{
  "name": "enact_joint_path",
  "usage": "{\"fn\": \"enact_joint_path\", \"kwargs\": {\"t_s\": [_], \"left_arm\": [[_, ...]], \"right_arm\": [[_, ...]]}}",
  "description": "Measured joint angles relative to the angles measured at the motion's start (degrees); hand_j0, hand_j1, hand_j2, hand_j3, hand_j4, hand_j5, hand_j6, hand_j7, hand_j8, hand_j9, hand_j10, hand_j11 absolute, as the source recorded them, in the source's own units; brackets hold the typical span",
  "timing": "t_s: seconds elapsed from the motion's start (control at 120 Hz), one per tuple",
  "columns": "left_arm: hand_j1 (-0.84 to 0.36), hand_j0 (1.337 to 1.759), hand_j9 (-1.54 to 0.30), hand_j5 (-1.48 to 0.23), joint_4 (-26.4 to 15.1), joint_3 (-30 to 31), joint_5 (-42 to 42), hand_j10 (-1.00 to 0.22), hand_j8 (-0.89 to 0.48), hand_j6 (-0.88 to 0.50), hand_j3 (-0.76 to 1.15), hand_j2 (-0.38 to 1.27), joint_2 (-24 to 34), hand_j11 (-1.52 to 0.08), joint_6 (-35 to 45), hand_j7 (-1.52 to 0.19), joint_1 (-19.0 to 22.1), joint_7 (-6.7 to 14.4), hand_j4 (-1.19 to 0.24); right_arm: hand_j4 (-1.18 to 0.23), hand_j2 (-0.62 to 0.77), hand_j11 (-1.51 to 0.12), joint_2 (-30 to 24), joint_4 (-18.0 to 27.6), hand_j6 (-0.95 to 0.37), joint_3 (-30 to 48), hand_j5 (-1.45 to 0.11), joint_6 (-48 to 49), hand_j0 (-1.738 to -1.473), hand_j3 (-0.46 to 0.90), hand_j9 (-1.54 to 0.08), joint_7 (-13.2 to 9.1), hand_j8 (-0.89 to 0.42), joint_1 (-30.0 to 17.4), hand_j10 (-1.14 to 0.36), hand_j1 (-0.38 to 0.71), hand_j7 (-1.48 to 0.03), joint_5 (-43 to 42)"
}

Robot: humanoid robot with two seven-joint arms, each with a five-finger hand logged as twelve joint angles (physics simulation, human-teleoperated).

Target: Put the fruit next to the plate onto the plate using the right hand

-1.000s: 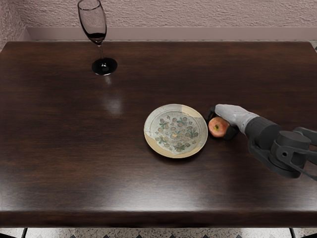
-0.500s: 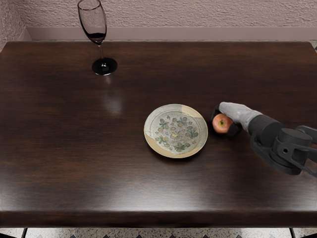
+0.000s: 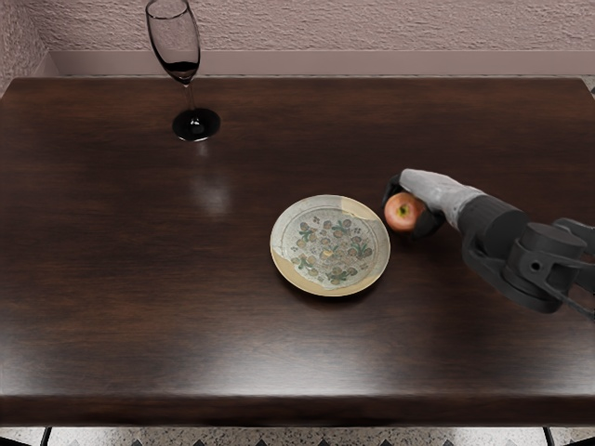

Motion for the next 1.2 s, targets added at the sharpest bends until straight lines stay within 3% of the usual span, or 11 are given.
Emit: {"fn": "enact_joint_path", "kwargs": {"t_s": [0.333, 0.983, 1.2], "left_arm": [[0.35, 1.658, 0.0, 0.0, 0.0, 0.0, 0.0, 0.0, 0.0, 0.0, 0.0, 0.0, 0.0, 0.0, 0.0, 0.0, 0.0, 0.0, 0.0], [0.35, 1.658, 0.0, 0.0, 0.0, 0.0, 0.0, 0.0, 0.0, 0.0, 0.0, 0.0, 0.0, 0.0, 0.0, 0.0, 0.0, 0.0, 0.0], [0.35, 1.658, 0.0, 0.0, 0.0, 0.0, 0.0, 0.0, 0.0, 0.0, 0.0, 0.0, 0.0, 0.0, 0.0, 0.0, 0.0, 0.0, 0.0]], "right_arm": [[-0.53, 0.06, -0.83, 4.1, 2.2, -0.31, 1.6, -0.83, 1.0, -1.652, 0.0, -0.85, 0.0, -0.3, 0.4, -0.54, 0.2, -0.81, 0.2], [-0.53, 0.06, -0.8, 10.7, 1.2, -0.32, 0.8, -0.8, 1.7, -1.652, 0.0, -0.82, 0.0, -0.31, -1.6, -0.55, 0.21, -0.79, -0.1], [-0.44, -0.01, -0.61, 10.8, 1.2, -0.35, 0.9, -0.6, 2.1, -1.655, 0.0, -0.61, 0.0, -0.35, -1.7, -0.44, 0.12, -0.6, -0.2]]}}
